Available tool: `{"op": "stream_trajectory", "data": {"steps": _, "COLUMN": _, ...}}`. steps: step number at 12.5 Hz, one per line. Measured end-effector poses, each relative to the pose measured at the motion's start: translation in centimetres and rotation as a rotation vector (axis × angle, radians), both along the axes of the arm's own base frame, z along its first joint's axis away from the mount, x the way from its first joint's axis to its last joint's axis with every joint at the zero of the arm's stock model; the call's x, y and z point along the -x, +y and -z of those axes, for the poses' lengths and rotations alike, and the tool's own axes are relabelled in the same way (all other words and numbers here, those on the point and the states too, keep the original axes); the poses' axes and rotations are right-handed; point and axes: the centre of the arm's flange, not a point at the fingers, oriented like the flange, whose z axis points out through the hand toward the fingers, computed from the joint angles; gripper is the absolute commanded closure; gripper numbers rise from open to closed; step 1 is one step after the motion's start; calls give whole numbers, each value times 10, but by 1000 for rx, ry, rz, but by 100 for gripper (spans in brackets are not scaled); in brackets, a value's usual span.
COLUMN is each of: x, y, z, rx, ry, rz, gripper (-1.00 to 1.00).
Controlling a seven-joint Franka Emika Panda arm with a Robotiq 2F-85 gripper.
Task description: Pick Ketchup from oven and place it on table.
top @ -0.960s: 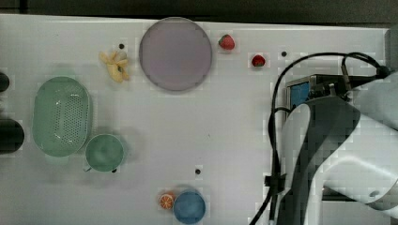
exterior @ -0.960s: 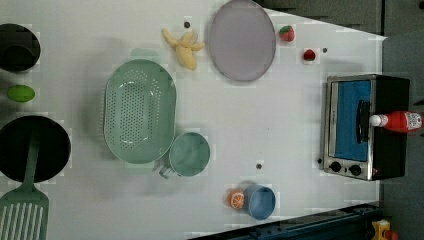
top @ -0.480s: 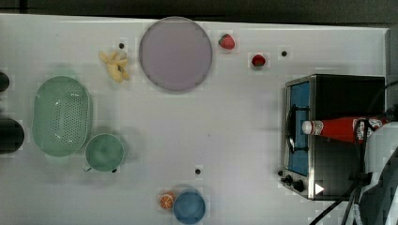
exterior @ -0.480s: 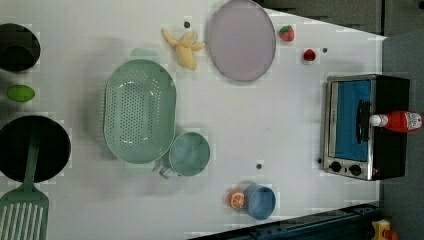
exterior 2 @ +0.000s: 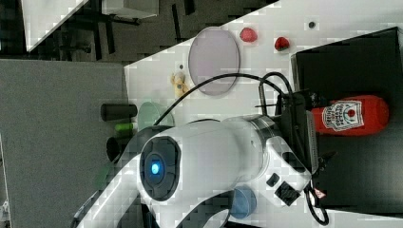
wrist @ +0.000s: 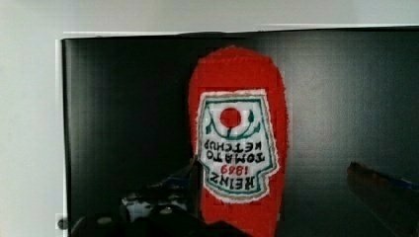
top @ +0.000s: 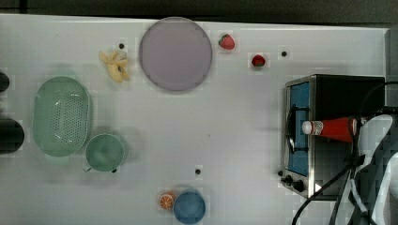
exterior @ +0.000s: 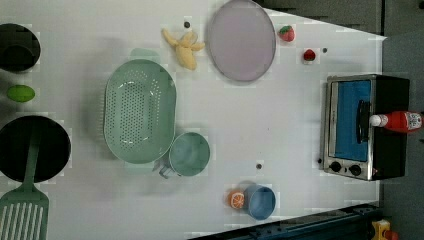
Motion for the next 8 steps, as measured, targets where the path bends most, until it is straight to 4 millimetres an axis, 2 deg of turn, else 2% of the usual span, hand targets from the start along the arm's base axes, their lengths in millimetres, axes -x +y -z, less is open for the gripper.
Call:
{"op": "stream_trajectory", "data": {"steps": 1, "x": 5, "y": -11, "z": 30, "rx": -19, "ry": 40, "rz": 32, "gripper": -100}}
{"op": "stream_trajectory", "data": {"steps": 2, "x": 1, "y": -20, "z": 36, "rx": -17, "ry": -5, "rz": 55, "gripper": -100}}
{"op": "stream_trajectory", "data": {"steps": 4, "x": 1, "y": -19, "z": 34, "rx": -12, "ry": 3, "rz": 49, "gripper": -100}}
{"op": "stream_trajectory", "data": {"steps": 6, "x": -1, "y": -19, "z": 42, "rx": -2, "ry": -4, "rz": 49, "gripper": -100}}
{"op": "stream_trajectory", "data": {"steps": 7, "x": -5, "y": -20, "z": 44, "rx": 10, "ry": -18, "rz": 46, "gripper": -60}}
{"op": "stream_trajectory", "data": {"steps": 8, "x": -9, "y": -17, "z": 48, "rx": 10, "ry": -7, "rz": 37, "gripper": -36}}
